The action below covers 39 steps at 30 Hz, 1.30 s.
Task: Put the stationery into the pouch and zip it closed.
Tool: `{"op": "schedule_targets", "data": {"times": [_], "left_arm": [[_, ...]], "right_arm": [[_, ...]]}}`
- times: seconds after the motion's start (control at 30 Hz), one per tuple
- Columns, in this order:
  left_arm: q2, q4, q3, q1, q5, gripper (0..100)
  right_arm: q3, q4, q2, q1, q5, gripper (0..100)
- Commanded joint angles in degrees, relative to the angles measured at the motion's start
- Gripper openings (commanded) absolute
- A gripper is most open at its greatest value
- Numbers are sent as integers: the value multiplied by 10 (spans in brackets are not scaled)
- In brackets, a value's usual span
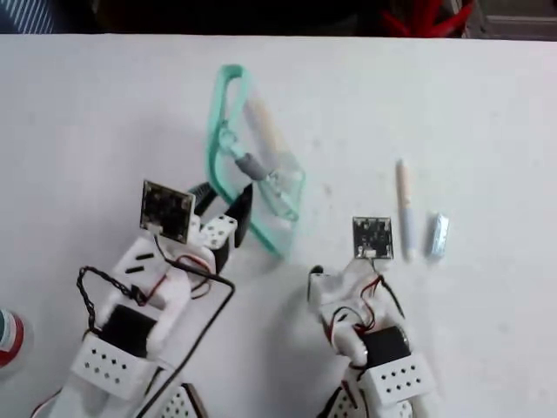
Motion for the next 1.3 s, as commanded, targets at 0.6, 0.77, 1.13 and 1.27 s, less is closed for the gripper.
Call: {"op": "schedule_targets", "data": {"times": [0.6,0.77,1.13,1.27], "left_arm": [[-7,-16,-16,2,0,147],[-7,-16,-16,3,0,147],[-7,-16,-16,3,0,147],[-7,-16,-16,3,0,147]], "right_arm": [[2,1,-2,3,8,348],[2,1,-2,3,8,348],[2,1,-4,-39,8,348],[2,1,-2,-69,8,348]]}}
